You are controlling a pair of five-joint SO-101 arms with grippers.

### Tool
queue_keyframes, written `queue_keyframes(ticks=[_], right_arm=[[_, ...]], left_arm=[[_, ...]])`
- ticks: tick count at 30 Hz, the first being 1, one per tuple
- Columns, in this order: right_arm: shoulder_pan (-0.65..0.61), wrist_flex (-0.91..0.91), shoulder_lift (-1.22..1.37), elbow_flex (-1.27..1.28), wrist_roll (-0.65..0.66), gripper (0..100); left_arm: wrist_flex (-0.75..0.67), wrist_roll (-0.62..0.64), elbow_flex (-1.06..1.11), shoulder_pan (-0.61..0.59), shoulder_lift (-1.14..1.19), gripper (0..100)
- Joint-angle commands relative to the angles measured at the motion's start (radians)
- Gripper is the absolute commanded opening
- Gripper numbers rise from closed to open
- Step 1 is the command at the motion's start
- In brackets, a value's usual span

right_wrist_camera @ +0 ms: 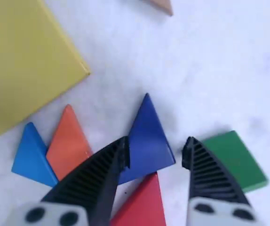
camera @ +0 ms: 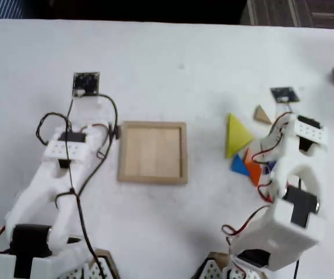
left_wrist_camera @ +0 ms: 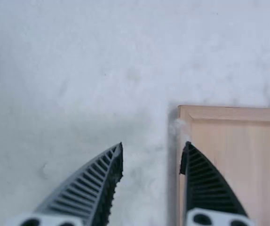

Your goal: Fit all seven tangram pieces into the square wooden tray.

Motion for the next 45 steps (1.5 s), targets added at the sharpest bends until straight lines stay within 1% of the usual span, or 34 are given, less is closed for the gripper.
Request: queue_keyframes(ticks=[1, 4, 9, 15, 18, 27, 37, 40, 45], right_arm=[[0.012, 0.022, -0.140, 0.052, 0.014, 19.0], [0.013, -0.007, -0.180, 0.130, 0.014, 19.1], [0.018, -0.127, -0.183, 0.229, 0.003, 19.3], [0.038, -0.165, -0.183, 0.238, -0.109, 19.3], [0.038, -0.183, -0.183, 0.242, -0.123, 19.4], [0.033, -0.209, -0.180, 0.244, -0.123, 19.4], [0.022, -0.203, 0.019, 0.140, -0.121, 19.4], [0.022, -0.171, 0.028, 0.107, -0.121, 19.3], [0.021, -0.177, 0.021, 0.097, -0.121, 19.3]], left_arm=[[-0.018, -0.014, -0.014, -0.005, -0.041, 21], [-0.018, -0.014, -0.012, -0.005, -0.044, 21], [-0.017, -0.014, -0.009, -0.005, -0.047, 21], [-0.017, -0.014, -0.009, -0.005, -0.047, 21], [-0.015, -0.014, -0.009, -0.005, -0.047, 21], [-0.015, -0.014, -0.009, -0.005, -0.048, 21], [-0.015, -0.014, -0.008, -0.005, -0.048, 21], [-0.015, -0.014, -0.008, -0.005, -0.048, 21], [-0.015, -0.014, -0.008, -0.005, -0.048, 21]])
